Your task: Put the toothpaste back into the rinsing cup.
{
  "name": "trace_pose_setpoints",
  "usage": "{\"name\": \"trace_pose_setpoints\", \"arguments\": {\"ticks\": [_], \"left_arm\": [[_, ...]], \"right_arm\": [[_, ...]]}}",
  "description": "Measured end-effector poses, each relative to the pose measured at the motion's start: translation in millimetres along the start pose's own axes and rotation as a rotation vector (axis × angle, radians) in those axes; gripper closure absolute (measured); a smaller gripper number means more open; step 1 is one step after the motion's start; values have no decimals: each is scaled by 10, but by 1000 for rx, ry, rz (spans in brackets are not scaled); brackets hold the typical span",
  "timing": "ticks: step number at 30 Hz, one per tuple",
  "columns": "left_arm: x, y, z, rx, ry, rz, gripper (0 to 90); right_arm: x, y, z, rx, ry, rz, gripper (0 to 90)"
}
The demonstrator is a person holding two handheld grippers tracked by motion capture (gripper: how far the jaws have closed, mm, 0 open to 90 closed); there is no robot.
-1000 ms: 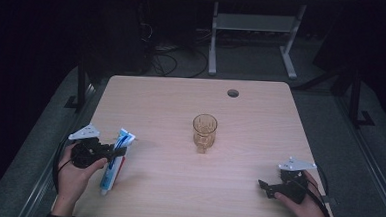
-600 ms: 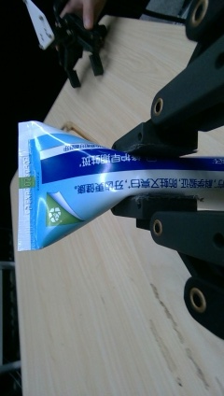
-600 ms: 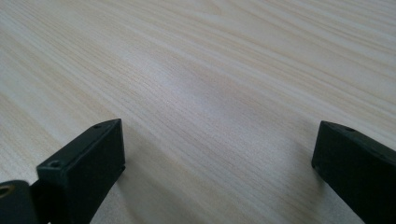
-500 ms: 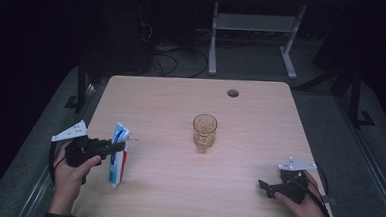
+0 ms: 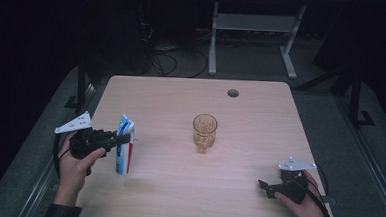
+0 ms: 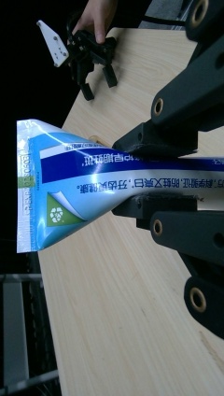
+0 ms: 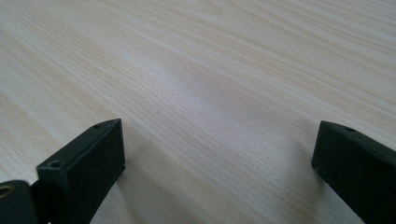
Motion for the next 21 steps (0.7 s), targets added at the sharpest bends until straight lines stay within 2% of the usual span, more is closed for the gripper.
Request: {"name": "trace_pose_setpoints", "arguments": {"ticks": [21], "left_arm": [[-32, 418, 433, 1, -61, 68, 736]], "right_arm": [[1, 0, -2, 0, 2, 1, 18]]}}
Point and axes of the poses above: each handheld gripper's, and its own axes: z roughly forward along the jaws, y roughly out of its top, x roughly to its left, the point moved 3 cm from there along z, roughly forward along the jaws, and after that the axes turned 11 degrees about -y, right-handed, at the moved point
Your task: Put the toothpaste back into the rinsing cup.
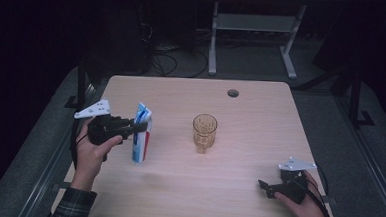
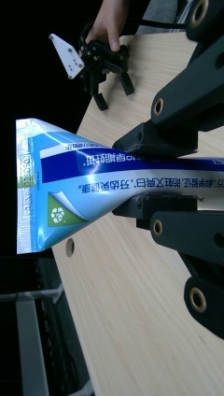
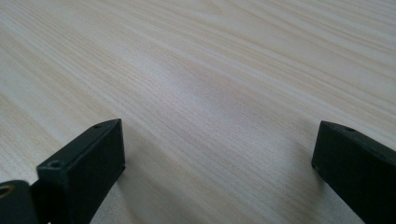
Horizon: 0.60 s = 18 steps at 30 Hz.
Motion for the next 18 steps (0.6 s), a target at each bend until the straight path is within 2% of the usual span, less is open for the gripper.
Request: {"name": "trace_pose_setpoints", "arguments": {"ticks": [18], "left_arm": [[14, 332, 381, -5, -33, 48, 736]], "right_arm": [[0, 0, 0, -1, -2, 0, 18]]}}
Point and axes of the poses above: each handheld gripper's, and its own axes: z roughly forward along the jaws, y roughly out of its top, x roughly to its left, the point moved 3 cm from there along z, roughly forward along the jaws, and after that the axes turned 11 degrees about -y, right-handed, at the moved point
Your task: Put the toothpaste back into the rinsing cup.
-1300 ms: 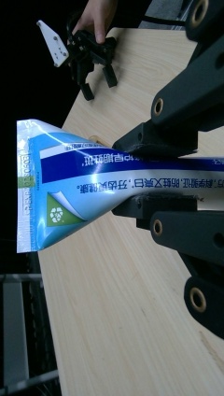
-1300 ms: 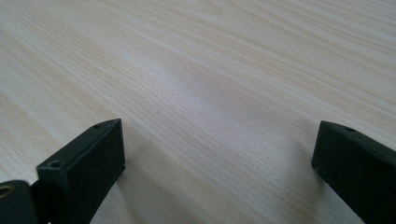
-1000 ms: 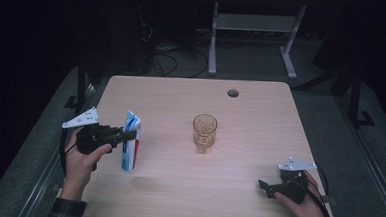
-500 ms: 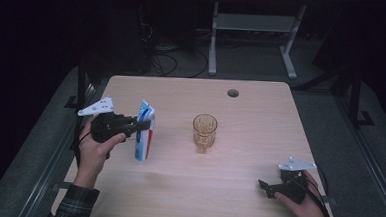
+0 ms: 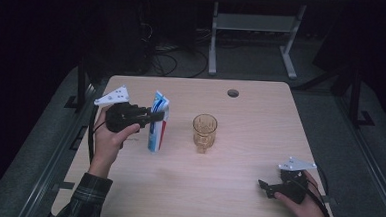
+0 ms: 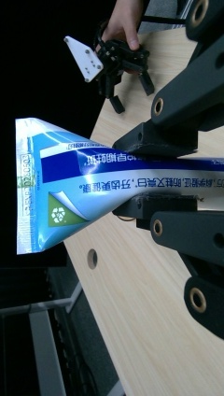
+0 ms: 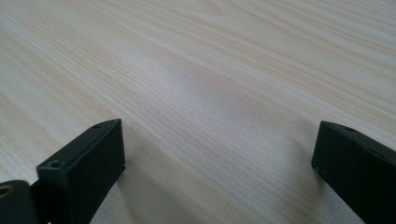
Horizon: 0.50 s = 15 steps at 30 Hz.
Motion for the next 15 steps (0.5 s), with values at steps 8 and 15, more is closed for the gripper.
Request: {"name": "trace_pose_setpoints", "arguments": {"ticks": [8, 15], "left_arm": [[23, 131, 114, 1, -4, 17, 735], [35, 290, 213, 1, -11, 38, 735]], "right_arm": [[0, 0, 0, 1, 1, 0, 18], [0, 0, -1, 1, 2, 0, 18]]}}
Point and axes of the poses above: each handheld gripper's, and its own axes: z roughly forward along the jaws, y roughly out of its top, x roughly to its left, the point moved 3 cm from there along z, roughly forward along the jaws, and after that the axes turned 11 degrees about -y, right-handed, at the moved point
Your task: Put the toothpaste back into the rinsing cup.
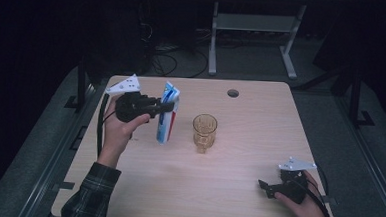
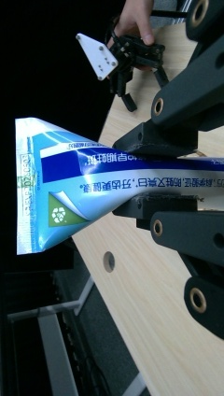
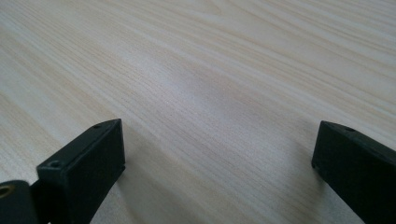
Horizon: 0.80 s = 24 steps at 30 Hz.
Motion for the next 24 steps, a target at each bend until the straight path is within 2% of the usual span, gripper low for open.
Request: {"name": "trace_pose_setpoints", "arguments": {"ticks": [10, 24], "left_arm": [[9, 173, 124, 3, -11, 22, 735], [58, 411, 413, 4, -34, 48, 735]], "right_arm": [[0, 0, 0, 0, 0, 0, 18], [1, 0, 1, -1, 1, -2, 18]]}}
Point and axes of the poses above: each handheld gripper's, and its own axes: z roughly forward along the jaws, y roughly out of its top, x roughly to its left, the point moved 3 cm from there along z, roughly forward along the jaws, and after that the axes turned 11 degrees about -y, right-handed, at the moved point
